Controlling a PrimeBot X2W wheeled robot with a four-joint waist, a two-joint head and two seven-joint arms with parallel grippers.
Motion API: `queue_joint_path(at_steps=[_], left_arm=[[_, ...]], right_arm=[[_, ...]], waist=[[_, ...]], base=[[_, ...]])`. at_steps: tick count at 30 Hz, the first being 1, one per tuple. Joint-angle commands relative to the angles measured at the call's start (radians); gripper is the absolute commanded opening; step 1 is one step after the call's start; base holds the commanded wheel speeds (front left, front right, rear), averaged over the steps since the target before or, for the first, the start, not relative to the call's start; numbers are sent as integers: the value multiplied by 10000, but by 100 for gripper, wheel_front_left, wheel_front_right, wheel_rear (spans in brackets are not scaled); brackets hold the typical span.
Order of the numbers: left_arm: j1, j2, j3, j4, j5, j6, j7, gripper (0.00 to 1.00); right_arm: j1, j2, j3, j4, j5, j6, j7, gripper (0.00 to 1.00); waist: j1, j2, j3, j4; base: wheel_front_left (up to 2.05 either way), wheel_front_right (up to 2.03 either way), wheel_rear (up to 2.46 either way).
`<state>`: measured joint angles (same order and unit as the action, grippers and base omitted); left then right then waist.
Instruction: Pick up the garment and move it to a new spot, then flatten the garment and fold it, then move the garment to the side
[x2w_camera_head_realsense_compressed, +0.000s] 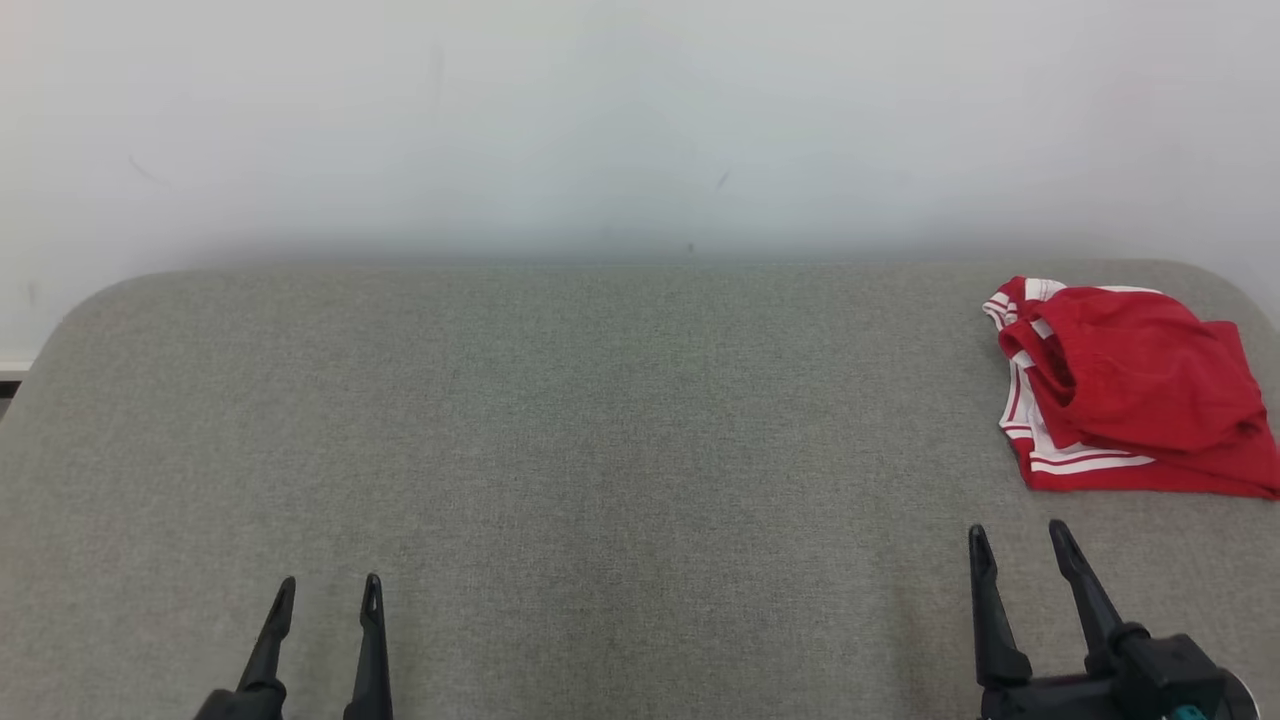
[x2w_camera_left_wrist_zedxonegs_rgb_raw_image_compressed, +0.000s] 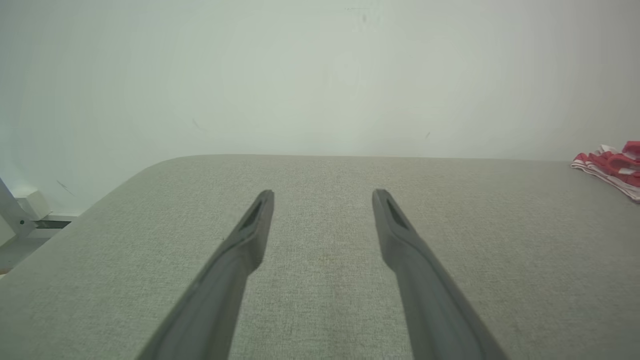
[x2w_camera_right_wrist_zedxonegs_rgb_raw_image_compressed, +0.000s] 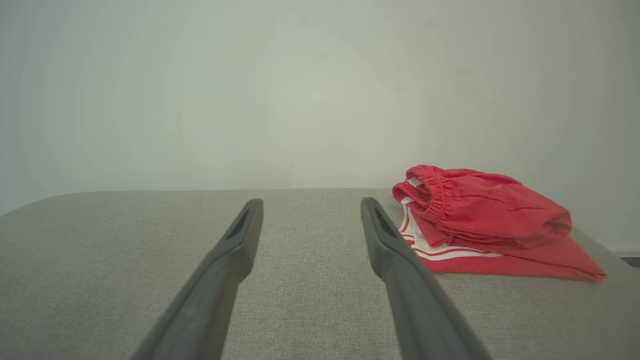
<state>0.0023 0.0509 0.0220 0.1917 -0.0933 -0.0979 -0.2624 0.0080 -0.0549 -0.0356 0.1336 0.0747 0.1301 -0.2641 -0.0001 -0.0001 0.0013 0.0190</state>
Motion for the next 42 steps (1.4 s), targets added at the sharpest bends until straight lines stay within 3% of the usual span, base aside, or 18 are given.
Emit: queue_joint_path(at_steps=[1,8,35,36,42], left_arm=[[222,-7,-47,56,-17,-43,-25,100],[237,-4,-96,123,-50,-57,-25,100],[334,0,1,423,178,-32,-25,100],[346,1,25,454,282,33,-25,0],[96,-35,68,886,-145,1,200,0]], right_arm=[[249,40,-47,-96,36,3,3,100],[653,48,63,29,565,3,3,100],[541,53,88,612,648,2,2,100],[544,53,97,617,648,3,2,0],[588,52,83,973,946,0,100,0]], waist=[[1,1,-53,-72],[1,1,-136,-200],[1,1,-283,-186],[1,1,-288,-189],[1,1,-281,-189]], base=[[0,0,0],[0,0,0],[0,0,0],[0,0,0],[0,0,0]])
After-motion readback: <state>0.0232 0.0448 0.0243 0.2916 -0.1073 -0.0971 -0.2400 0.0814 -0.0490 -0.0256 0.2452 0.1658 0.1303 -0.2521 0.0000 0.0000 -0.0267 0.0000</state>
